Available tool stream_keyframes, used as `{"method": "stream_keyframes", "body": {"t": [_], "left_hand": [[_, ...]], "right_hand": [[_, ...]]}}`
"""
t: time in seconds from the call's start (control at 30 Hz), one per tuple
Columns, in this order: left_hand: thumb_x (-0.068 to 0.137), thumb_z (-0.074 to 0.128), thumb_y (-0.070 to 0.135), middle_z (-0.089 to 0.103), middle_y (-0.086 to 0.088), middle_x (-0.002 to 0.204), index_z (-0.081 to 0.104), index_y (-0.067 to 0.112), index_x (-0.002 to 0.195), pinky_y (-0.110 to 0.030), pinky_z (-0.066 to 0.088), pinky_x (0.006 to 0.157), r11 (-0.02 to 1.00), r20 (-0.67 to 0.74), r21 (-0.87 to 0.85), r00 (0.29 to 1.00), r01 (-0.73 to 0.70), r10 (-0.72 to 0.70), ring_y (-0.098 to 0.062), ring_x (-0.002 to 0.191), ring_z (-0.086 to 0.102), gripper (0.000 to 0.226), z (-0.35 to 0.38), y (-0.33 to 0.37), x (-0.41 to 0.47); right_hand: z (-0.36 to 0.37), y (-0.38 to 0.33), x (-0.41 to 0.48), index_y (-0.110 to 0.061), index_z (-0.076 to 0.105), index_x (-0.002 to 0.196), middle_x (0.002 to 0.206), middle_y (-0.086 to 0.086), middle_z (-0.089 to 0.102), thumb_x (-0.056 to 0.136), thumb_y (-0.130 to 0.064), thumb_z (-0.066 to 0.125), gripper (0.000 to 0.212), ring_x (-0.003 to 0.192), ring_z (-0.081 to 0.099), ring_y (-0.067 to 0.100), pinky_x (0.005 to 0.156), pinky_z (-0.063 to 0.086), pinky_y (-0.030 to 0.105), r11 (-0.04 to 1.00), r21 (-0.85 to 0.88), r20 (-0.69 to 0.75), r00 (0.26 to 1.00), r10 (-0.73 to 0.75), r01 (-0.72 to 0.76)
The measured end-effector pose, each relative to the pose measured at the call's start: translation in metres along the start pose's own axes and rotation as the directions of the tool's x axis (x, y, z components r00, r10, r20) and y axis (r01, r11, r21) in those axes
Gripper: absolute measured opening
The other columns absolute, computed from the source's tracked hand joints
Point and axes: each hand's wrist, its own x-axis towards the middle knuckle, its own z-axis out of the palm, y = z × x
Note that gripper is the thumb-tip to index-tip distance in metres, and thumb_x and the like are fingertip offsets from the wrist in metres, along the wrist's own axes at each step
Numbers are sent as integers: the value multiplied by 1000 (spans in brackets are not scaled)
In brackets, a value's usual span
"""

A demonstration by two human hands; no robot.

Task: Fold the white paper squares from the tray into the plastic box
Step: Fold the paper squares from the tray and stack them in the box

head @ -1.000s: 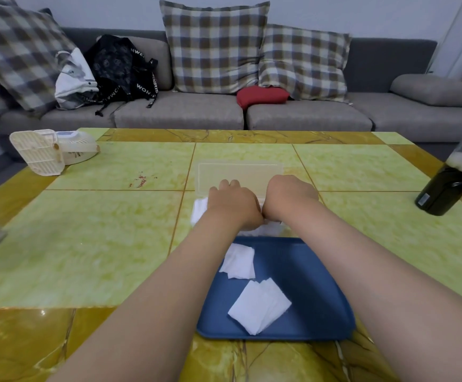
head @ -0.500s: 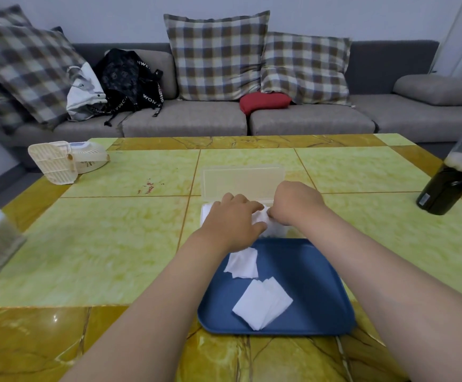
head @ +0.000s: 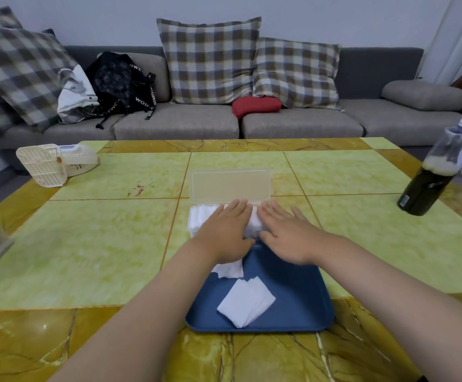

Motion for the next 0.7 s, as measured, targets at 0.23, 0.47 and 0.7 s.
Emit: {"method": "stream_keyframes", "body": {"t": [0.23,0.47,0.7], "left_hand": [[98,53,30,21,3,164,22,23,158,-24,11,118,952,-148,-304,989,-30,-16,-12,151,11,67,-12,4,-13],[93,56,26,62,12,99,66,26,107,-23,45,78,970,-228,-243,972,6,-63,-9,94,55,17,-33,8,-41],[87,65,43,59,18,92,68,32,106,-22,44,72,956,274,-209,951,207,-146,-4,85,58,23,-27,14,-71]], "right_hand": [[0,3,0,-19,5,162,169,1,-7,107,-39,31,64,155,-9,16,125,-1,49,998,-57,-78,997,-16,11],[-22,-22,-31,-32,71,106,106,-9,67,93,-31,54,21,103,59,17,90,49,34,985,87,-219,967,-130,152],[-1,-40,-44,-20,70,106,100,1,73,67,-79,63,71,83,66,20,67,45,33,1000,9,150,989,-7,5]]}}
